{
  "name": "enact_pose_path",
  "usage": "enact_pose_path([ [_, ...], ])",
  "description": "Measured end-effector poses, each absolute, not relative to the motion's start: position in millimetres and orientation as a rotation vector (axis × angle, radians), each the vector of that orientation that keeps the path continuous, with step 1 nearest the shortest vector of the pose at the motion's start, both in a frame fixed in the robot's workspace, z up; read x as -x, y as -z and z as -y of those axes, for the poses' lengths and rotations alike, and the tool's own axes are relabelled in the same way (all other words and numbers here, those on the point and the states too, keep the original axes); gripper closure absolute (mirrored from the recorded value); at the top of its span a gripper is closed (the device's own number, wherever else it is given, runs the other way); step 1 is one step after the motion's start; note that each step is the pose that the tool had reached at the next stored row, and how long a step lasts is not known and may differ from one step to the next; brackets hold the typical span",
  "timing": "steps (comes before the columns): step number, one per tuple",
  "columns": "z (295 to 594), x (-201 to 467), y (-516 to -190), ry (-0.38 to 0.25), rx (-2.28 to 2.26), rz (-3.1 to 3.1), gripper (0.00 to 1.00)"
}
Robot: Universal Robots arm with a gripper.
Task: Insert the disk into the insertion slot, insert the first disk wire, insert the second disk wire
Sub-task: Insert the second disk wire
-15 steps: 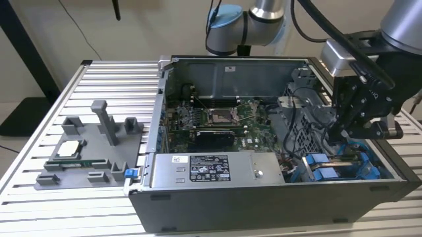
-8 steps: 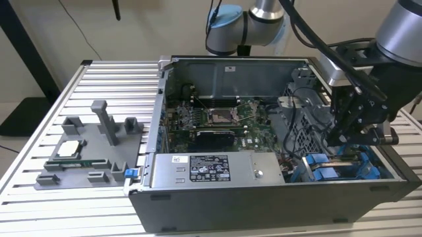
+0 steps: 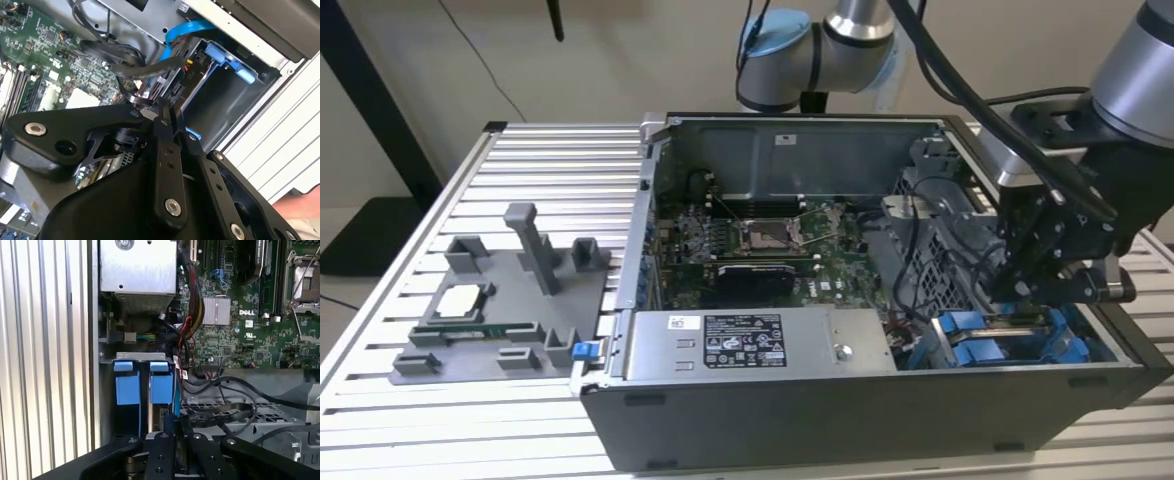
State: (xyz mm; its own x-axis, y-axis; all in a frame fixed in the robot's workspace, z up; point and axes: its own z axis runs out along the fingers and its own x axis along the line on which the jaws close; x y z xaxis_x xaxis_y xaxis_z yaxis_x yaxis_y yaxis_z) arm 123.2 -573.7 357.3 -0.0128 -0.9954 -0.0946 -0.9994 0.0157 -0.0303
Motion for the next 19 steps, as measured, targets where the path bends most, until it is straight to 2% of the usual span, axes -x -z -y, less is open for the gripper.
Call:
enact_pose_path([
  [19,578.0,-128.7,-352.8,-0.069,2.141,-2.171,1.0],
])
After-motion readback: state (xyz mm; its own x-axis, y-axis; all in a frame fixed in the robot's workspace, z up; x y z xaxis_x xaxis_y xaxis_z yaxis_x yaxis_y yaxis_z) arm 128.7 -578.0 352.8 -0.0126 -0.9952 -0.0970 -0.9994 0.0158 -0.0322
